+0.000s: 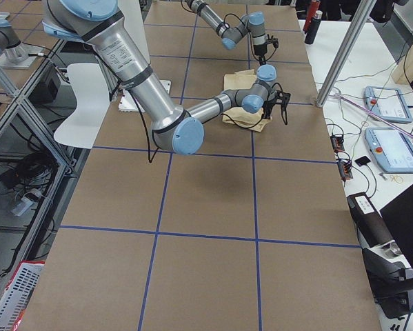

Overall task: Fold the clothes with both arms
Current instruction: 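Lower the hem onto the collar edge with both grippers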

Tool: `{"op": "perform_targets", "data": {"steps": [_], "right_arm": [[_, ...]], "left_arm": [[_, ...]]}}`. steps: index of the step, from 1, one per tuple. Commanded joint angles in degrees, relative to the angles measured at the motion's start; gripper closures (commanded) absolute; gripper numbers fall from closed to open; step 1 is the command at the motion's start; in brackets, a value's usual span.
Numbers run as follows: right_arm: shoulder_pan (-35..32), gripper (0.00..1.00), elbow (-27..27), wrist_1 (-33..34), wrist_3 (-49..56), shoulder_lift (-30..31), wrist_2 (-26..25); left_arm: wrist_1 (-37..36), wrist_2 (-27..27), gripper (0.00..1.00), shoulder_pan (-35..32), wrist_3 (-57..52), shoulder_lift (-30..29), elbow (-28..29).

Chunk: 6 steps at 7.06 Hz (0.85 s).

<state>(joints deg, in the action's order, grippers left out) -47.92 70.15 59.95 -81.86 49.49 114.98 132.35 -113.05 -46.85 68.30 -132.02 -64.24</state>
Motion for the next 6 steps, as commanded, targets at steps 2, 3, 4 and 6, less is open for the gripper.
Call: {"op": "perform_targets", "data": {"steps": [2, 3, 4, 6], "right_arm": [[-0.16, 1.00, -0.01, -0.01, 0.03, 1.57, -0.45], [-0.25, 1.00, -0.01, -0.01, 0.12, 1.66, -0.45], [-0.25, 1.00, -0.01, -0.01, 0.04, 1.57, -0.45], [-0.16, 1.00, 0.25, -0.10, 0.03, 0.87, -0.45]], "left_arm": [[0.01, 0.72, 1.00, 0.00, -0.01, 0.10, 0.96], [0.01, 0.72, 1.00, 0.00, -0.01, 0.01, 0.96], [0.01, 0.64, 1.00, 0.00, -0.01, -0.08, 0.87], [0.01, 0.63, 1.00, 0.00, 0.07, -0.51, 0.17]]}}
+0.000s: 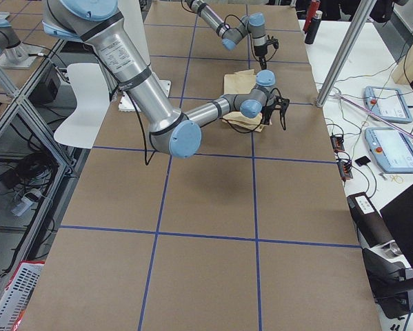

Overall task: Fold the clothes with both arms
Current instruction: 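Lower the hem onto the collar edge with both grippers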

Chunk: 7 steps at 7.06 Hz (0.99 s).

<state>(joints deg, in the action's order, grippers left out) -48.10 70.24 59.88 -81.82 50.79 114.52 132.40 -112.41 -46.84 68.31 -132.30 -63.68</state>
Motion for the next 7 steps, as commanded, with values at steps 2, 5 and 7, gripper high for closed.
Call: {"op": "perform_targets", "data": {"steps": [2, 5, 7], "right_arm": [[0.20, 1.00, 0.52, -3.26, -0.01, -0.25, 0.00], [0.12, 0.57, 0.25, -4.07, -0.01, 0.01, -0.09], [0.12, 0.00, -0.01, -3.98, -0.01, 0.45, -1.40]], "left_arm": [[0.05, -0.18, 1.00, -0.09, -0.02, -0.15, -1.71], [0.92, -0.18, 0.03, -0.09, 0.24, 0.20, -1.97], [1.90, -0.01, 0.00, -0.18, 0.33, 0.38, -1.97]]}}
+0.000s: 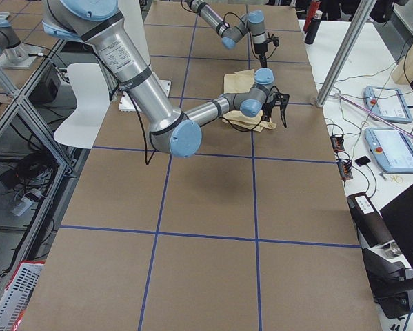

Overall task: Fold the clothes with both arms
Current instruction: 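Open both grippers and lift them off the folded shirt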

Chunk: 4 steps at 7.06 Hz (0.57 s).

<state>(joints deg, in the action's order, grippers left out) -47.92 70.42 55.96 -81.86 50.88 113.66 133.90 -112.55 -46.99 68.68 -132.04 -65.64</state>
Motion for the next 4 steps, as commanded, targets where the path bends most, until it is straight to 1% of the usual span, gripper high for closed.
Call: {"op": "perform_targets", "data": {"steps": [1, 3, 4], "right_arm": [[-0.33, 0.00, -0.11, -0.06, 0.04, 0.36, -0.46], [-0.33, 0.00, 0.24, -0.24, -0.14, 0.27, 0.15], [-0.33, 0.00, 1.64, -1.02, -0.31, 0.88, 0.24]], "left_arm": [[0.40, 0.14, 0.00, -0.21, -0.39, 0.64, -0.01], [-0.21, -0.21, 0.00, -1.08, -0.31, 1.08, -2.02], [-0.30, -0.47, 0.00, -1.09, -0.30, 2.83, -4.56]]}}
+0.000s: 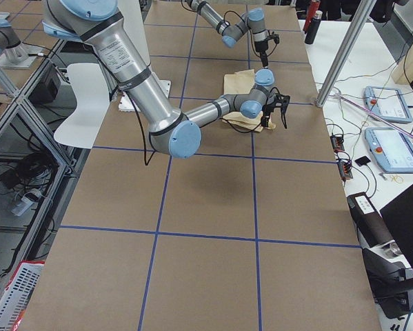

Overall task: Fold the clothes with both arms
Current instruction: 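Open both grippers and lift them off the folded shirt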

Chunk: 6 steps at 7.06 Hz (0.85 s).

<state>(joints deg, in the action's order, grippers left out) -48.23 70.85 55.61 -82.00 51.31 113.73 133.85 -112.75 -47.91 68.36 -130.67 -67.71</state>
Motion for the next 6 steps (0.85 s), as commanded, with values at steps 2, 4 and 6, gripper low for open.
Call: {"op": "perform_targets", "data": {"steps": [2, 4, 6], "right_arm": [[2.51, 0.00, 10.31, 0.20, -0.97, 5.79, 0.53], [6.90, 0.00, 17.44, 5.09, -8.65, 6.97, -0.17], [10.25, 0.00, 23.87, 14.56, -10.45, 8.54, -0.79]], "left_arm": [[-0.34, -0.28, 0.00, -0.25, 0.19, 3.92, -6.80], [-0.60, -0.28, 0.00, -0.26, 0.37, 7.43, -12.07], [-0.69, -0.19, 0.00, -0.34, 0.54, 9.55, -17.34]]}}
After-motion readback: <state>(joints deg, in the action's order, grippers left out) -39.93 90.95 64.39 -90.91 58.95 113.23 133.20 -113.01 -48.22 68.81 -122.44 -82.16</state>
